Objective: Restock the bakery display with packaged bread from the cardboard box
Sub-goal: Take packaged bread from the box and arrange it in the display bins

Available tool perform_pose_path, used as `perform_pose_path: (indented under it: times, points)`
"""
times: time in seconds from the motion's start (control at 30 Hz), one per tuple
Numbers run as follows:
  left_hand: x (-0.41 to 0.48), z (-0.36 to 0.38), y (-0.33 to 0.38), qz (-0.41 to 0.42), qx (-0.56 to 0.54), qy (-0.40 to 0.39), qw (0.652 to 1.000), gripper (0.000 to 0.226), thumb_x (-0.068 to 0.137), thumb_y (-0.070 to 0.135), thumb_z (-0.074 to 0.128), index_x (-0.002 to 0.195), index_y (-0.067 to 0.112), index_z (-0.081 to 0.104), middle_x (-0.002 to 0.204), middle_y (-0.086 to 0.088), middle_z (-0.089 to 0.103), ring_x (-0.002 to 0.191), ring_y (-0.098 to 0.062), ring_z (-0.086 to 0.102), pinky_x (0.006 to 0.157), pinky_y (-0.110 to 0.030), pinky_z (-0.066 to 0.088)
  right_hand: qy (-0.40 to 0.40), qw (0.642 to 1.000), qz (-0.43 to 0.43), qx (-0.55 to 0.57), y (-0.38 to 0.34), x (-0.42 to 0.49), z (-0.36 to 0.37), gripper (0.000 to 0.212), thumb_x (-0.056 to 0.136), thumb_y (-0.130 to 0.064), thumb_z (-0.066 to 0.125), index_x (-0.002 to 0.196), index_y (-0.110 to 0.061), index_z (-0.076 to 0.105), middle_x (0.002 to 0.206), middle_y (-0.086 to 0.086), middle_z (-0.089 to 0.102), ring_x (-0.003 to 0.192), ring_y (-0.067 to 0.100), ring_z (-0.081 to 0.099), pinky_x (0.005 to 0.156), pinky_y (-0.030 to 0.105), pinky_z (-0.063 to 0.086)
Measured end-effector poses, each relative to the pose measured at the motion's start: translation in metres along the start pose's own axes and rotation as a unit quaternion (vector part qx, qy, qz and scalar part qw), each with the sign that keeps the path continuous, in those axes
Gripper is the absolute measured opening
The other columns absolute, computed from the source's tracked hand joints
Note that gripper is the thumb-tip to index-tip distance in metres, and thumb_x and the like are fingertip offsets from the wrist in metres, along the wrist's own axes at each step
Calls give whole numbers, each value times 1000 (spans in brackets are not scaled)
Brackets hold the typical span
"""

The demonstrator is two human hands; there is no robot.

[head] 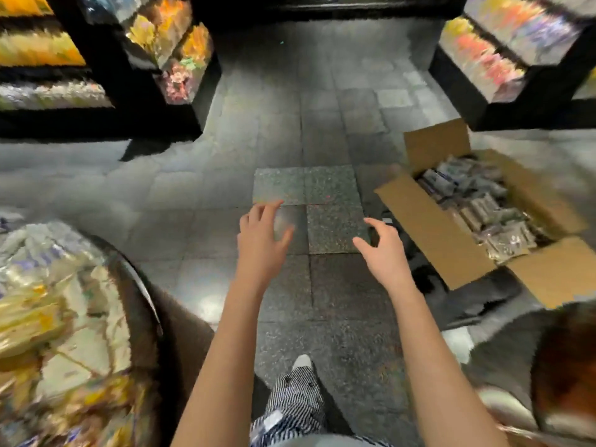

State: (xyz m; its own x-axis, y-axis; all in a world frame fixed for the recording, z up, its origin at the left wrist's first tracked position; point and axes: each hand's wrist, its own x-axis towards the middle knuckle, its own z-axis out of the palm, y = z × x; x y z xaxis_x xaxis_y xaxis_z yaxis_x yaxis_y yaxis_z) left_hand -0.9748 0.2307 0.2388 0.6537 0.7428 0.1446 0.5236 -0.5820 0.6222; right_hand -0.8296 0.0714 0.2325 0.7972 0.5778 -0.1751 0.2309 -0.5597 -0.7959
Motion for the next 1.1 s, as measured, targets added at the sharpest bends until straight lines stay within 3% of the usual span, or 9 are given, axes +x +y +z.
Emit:
perform_pose_path:
  times: [0.13, 0.3, 0.47, 0.77, 0.83, 0.87, 0.93, 1.0, 1.1]
  points:
    - [64, 43, 21, 43, -9, -78, 996, 50, 96, 33, 58, 144, 27, 44, 142, -3, 45, 127, -29, 37, 103, -44, 34, 44, 996, 70, 13, 17, 48, -19, 51, 99, -27, 58, 146, -18, 42, 149, 9, 36, 136, 27, 37, 107, 39, 34]
    - [122, 90, 51, 100, -3, -163, 982, 49, 98, 33, 56, 145, 28, 43, 140, -2, 44, 126, -29, 37, 104, -44, 34, 95, 987, 124, 30, 42, 89, -41, 49, 99, -26, 57, 145, -18, 42, 148, 6, 38, 130, 23, 42, 91, 24, 32]
    - [161, 144, 78, 123, 10, -230, 965, 49, 99, 35, 53, 146, 28, 40, 145, 0, 42, 134, -28, 31, 109, -47, 33, 149, 969, 185, 72, 77, 127, -77, 50, 99, -26, 57, 145, -19, 41, 150, 9, 34, 138, 25, 36, 108, 34, 31]
    - [238, 269, 165, 178, 57, -312, 932, 50, 100, 34, 53, 147, 25, 39, 146, -2, 41, 133, -30, 31, 106, -48, 37, 201, 938, 259, 117, 163, 217, -155, 51, 97, -26, 60, 145, -19, 42, 153, 7, 36, 136, 26, 41, 109, 39, 35]
    - [258, 300, 192, 187, 66, -331, 923, 50, 100, 32, 53, 147, 23, 40, 146, -4, 41, 133, -31, 31, 106, -49, 37, 202, 932, 276, 120, 182, 242, -180, 51, 98, -26, 59, 145, -18, 43, 150, 9, 41, 120, 26, 54, 97, 39, 45]
    - [268, 314, 207, 190, 65, -339, 919, 50, 100, 31, 53, 147, 21, 40, 146, -5, 41, 133, -31, 31, 105, -49, 37, 204, 929, 284, 120, 192, 254, -193, 50, 98, -27, 58, 145, -18, 43, 147, 11, 44, 101, 21, 59, 83, 34, 50]
    - [284, 343, 236, 197, 61, -351, 913, 49, 100, 30, 53, 146, 22, 40, 145, -5, 42, 132, -31, 32, 105, -48, 37, 208, 924, 299, 114, 211, 274, -216, 48, 98, -28, 57, 144, -19, 44, 142, 11, 49, 75, 11, 50, 61, 25, 41]
    - [298, 369, 262, 200, 62, -360, 909, 49, 100, 30, 53, 146, 25, 40, 145, -6, 43, 131, -30, 34, 104, -45, 38, 209, 919, 315, 110, 229, 289, -237, 47, 99, -27, 56, 144, -19, 43, 144, 8, 47, 81, 11, 51, 65, 23, 40]
    - [312, 405, 286, 190, 58, -372, 907, 50, 99, 30, 54, 147, 25, 40, 146, -6, 41, 132, -30, 33, 103, -43, 36, 211, 910, 338, 115, 253, 308, -259, 47, 100, -24, 55, 145, -17, 43, 149, 8, 43, 112, 25, 59, 66, 15, 43]
